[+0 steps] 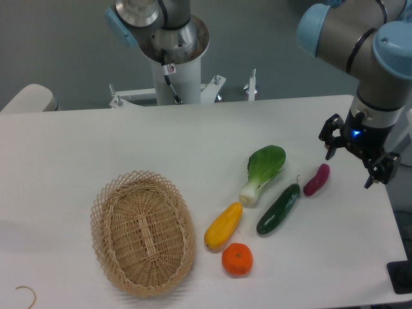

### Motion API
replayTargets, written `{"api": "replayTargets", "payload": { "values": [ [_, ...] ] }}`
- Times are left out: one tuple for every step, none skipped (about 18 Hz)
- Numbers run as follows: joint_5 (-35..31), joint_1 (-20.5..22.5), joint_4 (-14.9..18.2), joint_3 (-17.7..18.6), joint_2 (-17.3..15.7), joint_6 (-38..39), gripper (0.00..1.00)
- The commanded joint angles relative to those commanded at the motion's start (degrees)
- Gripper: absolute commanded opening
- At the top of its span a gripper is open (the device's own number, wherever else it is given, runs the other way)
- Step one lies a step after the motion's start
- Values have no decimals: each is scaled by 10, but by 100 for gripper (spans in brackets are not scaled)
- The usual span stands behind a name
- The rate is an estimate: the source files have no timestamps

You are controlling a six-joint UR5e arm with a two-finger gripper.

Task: Pick up the cucumber from the table
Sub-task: 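Move the open gripper over the dark green cucumber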

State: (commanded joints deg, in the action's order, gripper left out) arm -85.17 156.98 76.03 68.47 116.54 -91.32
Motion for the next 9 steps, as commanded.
{"api": "replayTargets", "payload": {
  "values": [
    [0,-3,-1,3,-1,0,100],
    [-2,-4,-2,-1,0,3,100],
    [-3,-4,-3,-3,1,8,100],
    [-1,-4,-3,-2,2,16,100],
    [0,-4,-3,1,1,23,100],
    [0,-4,-3,3,1,25,100],
    [-1,-4,-4,6,1,26,100],
    [-1,-7,-8,8,2,32,100],
    [-1,-10,-15,11,2,45,100]
  ]
}}
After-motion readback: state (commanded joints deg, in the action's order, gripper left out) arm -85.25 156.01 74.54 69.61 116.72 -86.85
